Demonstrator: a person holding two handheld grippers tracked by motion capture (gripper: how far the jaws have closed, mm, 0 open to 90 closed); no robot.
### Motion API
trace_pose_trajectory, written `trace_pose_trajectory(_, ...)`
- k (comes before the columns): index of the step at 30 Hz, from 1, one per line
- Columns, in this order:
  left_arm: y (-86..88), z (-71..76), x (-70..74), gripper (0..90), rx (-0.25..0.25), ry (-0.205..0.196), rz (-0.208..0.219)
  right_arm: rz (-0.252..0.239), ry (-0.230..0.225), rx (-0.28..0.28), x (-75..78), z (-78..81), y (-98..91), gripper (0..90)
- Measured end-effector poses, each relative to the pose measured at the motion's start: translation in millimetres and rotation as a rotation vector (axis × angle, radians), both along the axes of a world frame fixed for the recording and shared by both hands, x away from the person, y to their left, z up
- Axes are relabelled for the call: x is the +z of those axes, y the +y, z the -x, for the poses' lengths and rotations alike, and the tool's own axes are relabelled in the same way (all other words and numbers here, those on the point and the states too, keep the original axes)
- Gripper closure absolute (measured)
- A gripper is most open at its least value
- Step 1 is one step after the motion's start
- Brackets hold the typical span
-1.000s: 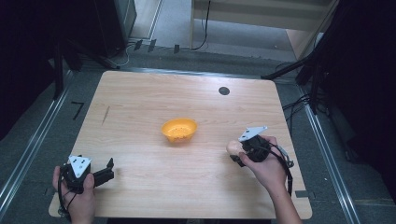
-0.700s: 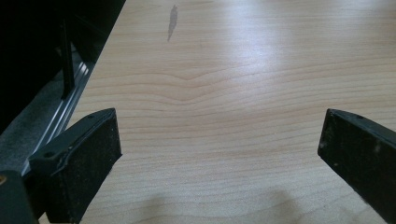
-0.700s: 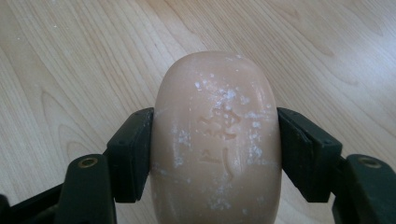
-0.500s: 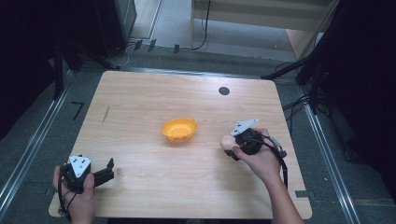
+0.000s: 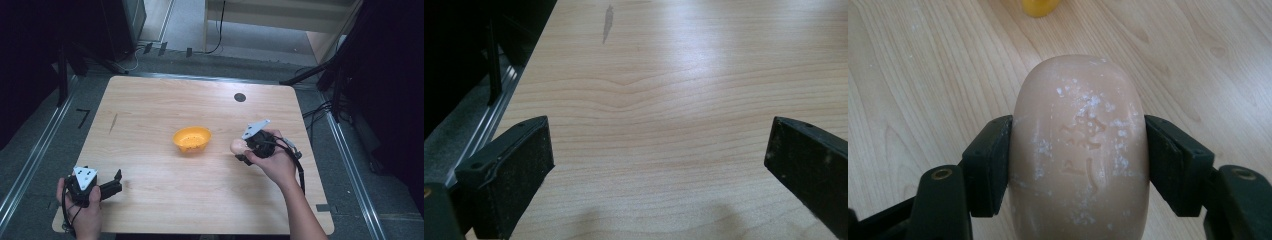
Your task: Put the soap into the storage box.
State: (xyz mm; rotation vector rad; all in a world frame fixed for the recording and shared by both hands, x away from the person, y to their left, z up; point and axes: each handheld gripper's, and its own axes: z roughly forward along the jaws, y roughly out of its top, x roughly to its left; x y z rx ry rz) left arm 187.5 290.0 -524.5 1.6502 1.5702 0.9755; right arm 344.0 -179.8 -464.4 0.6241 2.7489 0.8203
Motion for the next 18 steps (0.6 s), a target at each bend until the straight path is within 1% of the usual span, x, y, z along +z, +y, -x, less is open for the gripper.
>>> trace_pose_trajectory(4,0.2,0.0,0.0,0.0,-0.002,-0.001,0.002,-0.024,0.003,0.015,3.1,-5.5,2.8,33.7)
trace_pose_trajectory(9,0.3,-0.2,-0.1,0.0,-0.002,-0.001,0.0,-0.018,0.0,0.045,5.2,-11.2,9.2,33.7)
trace_pose_trajectory(12,0.5,-0.1,0.0,0.0,-0.002,0.0,0.002,-0.037,0.007,0.055,3.2,-15.2,10.1,33.7)
trace_pose_trajectory(13,0.6,0.0,0.0,0.0,-0.002,-0.001,0.002,-0.038,0.001,0.057,2.0,-16.6,10.0,33.7)
trace_pose_trajectory(18,0.6,0.0,0.0,0.0,-0.001,-0.001,0.002,-0.028,0.009,0.063,-1.8,-19.9,10.6,33.7)
